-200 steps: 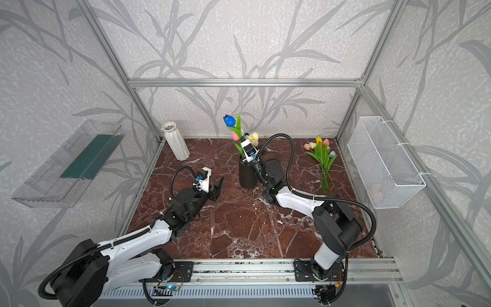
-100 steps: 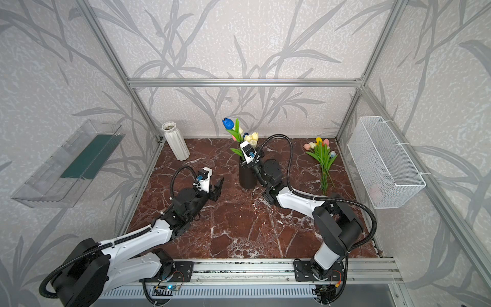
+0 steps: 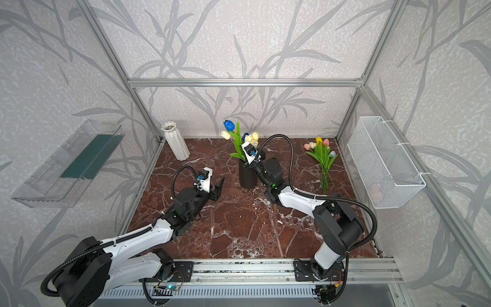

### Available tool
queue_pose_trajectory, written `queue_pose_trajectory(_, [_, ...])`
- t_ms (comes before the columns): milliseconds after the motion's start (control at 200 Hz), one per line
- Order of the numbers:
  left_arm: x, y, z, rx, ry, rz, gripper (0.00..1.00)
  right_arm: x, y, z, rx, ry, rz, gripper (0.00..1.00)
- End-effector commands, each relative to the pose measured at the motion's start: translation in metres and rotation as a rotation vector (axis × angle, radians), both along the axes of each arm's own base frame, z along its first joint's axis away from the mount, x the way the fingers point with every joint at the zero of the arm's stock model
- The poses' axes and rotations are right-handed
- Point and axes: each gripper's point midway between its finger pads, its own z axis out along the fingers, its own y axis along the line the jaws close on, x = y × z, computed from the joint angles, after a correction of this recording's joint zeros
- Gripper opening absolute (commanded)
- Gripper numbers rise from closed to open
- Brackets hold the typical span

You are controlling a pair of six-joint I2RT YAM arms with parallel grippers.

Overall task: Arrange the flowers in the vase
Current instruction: 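Lower the blue tulip stem into the brown vase with the right gripper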

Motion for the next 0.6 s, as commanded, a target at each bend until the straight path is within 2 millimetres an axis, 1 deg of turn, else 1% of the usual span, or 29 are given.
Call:
queue_pose_trajectory(0, [0.002, -0.001, 0.007, -0.026, -0.019, -0.001, 0.60, -0.004, -0.006, 0.004, 0.017, 0.001, -0.003, 0.08])
queue_pose_trajectory(180, [0.003, -0.002, 0.010, -0.022, -0.027, -0.001, 0.60, -0.005, -0.009, 0.009, 0.015, -0.001, -0.003, 0.10])
queue_pose_trajectory(335, [0.005, -0.003, 0.011, -0.021, -0.031, -0.002, 0.61, -0.009, -0.016, 0.006, 0.026, -0.004, -0.017, 0.11])
queue_pose_trajectory(375, [0.005, -0.003, 0.011, -0.020, -0.031, -0.003, 0.61, -0.008, -0.018, 0.005, 0.025, 0.000, -0.027, 0.15])
queue_pose_trajectory(430, [0.006, -0.004, 0.011, -0.018, -0.028, -0.003, 0.61, -0.009, -0.022, 0.003, 0.023, 0.005, -0.039, 0.23])
queue_pose_trajectory(510, [0.006, -0.005, 0.010, -0.017, -0.028, -0.007, 0.61, -0.008, -0.027, 0.001, 0.023, 0.009, -0.049, 0.26])
queue_pose_trajectory(595, [0.007, -0.005, 0.011, -0.015, -0.029, -0.006, 0.62, -0.010, -0.030, 0.000, 0.018, 0.006, -0.055, 0.32])
